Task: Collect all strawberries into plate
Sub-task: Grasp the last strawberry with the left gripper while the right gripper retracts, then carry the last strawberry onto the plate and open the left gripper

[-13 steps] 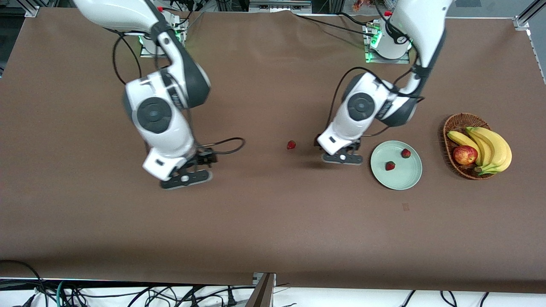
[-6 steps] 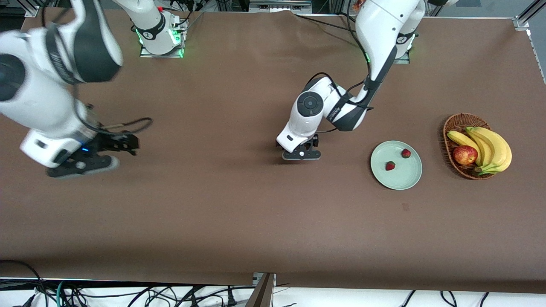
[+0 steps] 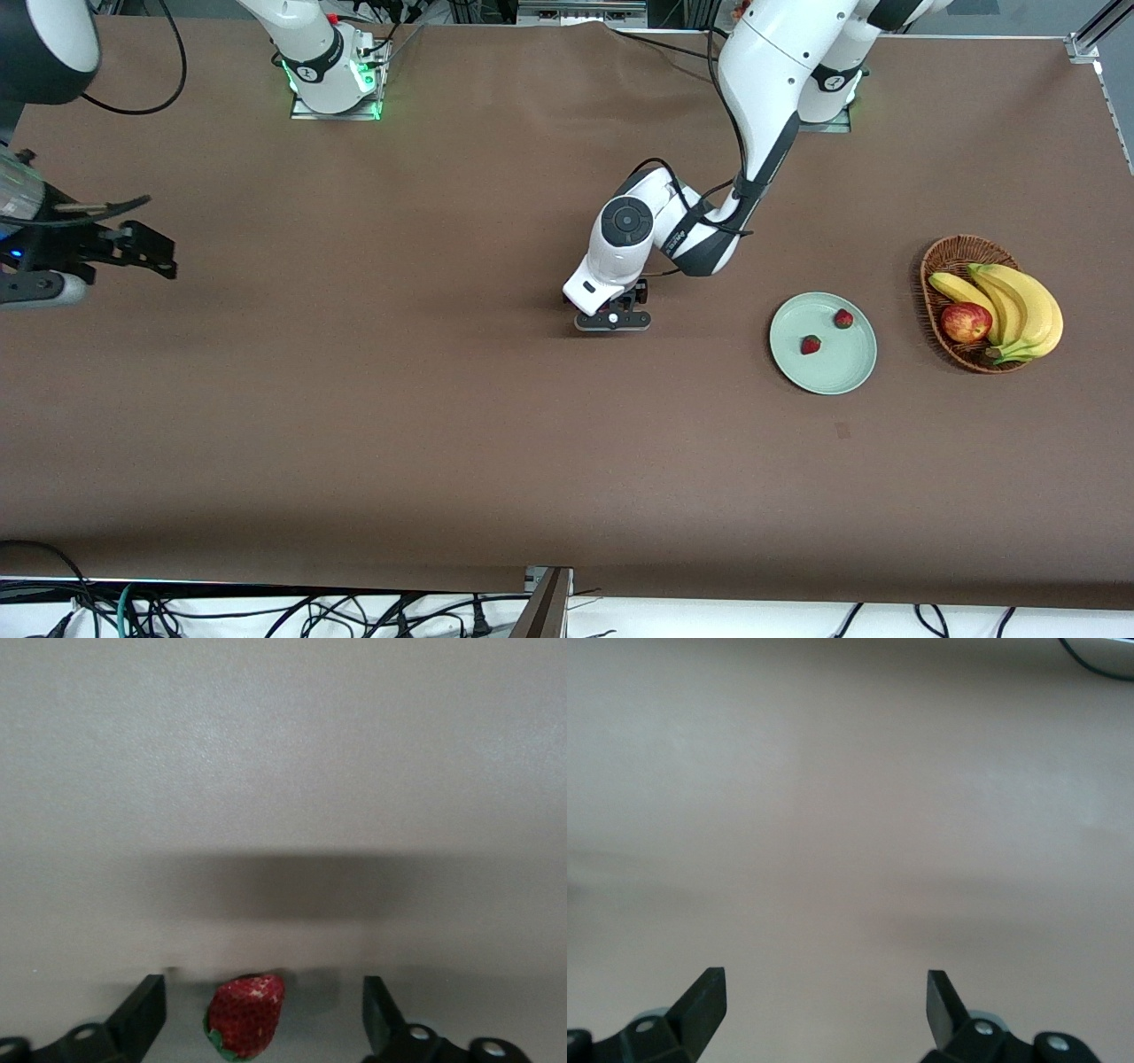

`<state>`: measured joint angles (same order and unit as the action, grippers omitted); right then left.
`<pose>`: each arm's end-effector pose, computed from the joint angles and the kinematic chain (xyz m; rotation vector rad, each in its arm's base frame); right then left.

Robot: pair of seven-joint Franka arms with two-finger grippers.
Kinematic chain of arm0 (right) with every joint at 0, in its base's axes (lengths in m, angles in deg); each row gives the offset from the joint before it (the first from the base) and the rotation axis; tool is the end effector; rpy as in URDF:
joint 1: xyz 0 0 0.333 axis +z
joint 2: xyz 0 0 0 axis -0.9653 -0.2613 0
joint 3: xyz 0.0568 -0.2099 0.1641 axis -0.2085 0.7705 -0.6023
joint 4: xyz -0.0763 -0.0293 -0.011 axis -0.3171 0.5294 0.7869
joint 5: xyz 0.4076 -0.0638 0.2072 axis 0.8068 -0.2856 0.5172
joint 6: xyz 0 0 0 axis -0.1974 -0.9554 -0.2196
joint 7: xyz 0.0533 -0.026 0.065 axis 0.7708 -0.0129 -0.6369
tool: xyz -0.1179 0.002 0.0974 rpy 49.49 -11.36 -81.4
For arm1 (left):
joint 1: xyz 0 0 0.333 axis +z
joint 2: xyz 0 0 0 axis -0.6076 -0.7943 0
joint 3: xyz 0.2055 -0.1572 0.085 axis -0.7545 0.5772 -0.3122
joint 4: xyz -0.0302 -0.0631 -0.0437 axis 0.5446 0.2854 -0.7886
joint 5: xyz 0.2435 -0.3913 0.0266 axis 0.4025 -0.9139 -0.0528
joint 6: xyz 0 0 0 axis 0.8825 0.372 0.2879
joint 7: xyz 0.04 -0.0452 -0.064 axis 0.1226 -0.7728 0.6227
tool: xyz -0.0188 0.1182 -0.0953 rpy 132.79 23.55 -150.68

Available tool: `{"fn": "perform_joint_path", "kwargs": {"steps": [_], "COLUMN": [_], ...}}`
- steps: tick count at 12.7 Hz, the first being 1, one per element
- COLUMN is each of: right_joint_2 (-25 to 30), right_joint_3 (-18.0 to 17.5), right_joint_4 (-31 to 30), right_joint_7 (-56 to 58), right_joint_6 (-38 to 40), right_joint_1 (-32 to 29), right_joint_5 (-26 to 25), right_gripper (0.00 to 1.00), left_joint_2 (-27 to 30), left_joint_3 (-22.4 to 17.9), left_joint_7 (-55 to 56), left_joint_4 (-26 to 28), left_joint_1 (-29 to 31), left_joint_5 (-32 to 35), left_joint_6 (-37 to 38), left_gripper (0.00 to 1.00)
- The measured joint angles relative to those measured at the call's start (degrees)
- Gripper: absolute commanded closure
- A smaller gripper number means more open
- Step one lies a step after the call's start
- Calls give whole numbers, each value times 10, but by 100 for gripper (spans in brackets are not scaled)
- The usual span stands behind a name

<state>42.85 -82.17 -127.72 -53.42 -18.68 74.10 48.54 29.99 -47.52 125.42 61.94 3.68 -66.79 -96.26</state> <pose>0.6720 0.0023 0.4975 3.0831 0.1719 -0.0242 0.5126 -0.4688 0.0445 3.0703 0.0757 -0.0546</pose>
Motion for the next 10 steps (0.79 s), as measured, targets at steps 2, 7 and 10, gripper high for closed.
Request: {"fn": "perform_joint_path", "kwargs": {"steps": [2,7,10], "right_joint_2": [12,26,35], "right_joint_3": [21,19,20], "right_joint_4": [-6,-30,-30], "right_joint_7": [14,15,16], "right_joint_6": [18,25,24], "right_joint_1": [0,14,14], "right_joint_5": [3,4,4], "right_gripper": [0,0,0], "left_joint_2": [-1,5,43], "left_joint_3": [0,-3,-7], "left_joint_7": [0,-1,-24], "left_joint_4": [1,2,-2], "left_joint_1": [-1,0,23], "left_joint_5": [2,5,5], "left_joint_6": [1,24,84], "left_gripper": [95,100,100]}}
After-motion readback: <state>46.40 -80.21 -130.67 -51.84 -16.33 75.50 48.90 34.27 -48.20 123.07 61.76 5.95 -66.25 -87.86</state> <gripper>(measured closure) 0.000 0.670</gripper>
